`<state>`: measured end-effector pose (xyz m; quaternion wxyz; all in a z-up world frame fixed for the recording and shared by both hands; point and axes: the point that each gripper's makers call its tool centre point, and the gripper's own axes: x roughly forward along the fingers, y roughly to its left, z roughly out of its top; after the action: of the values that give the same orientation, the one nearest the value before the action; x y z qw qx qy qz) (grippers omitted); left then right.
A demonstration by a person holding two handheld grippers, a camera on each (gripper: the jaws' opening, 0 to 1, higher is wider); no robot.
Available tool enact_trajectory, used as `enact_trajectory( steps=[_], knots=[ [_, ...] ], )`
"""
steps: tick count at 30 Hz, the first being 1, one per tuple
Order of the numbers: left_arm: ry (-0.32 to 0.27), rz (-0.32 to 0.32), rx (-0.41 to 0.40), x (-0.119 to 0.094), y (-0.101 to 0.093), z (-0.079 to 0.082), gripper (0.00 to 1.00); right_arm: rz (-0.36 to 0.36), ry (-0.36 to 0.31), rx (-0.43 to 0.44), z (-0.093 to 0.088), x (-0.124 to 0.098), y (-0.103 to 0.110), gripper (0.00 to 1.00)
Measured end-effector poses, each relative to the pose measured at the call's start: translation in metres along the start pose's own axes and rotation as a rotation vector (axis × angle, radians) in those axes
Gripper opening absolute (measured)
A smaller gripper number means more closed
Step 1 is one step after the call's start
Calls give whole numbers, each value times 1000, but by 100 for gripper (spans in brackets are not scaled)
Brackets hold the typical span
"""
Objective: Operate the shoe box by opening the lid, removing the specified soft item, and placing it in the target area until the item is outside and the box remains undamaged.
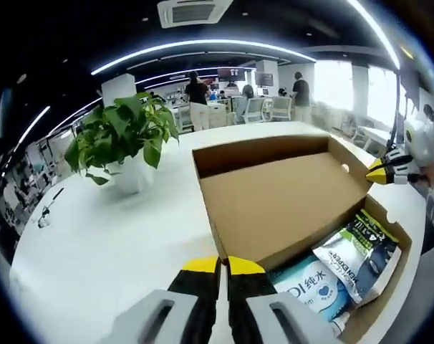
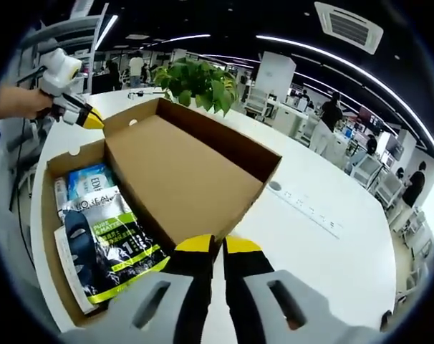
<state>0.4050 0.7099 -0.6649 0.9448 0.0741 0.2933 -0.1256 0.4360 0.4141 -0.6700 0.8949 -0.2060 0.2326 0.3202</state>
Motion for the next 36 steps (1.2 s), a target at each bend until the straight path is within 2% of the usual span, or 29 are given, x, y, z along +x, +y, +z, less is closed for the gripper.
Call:
enact_trajectory(
  steps=[21,31,36],
  knots=[
    [19,10,1,9,2,1,2,14,30,32,-6,11,-4,5],
    [41,22,-19,13,3,1,2,10,46,83,-9,16,-5,5],
    [75,19,-17,17,1,-5,2,7,52,120,-11,17,-7,5]
  ],
)
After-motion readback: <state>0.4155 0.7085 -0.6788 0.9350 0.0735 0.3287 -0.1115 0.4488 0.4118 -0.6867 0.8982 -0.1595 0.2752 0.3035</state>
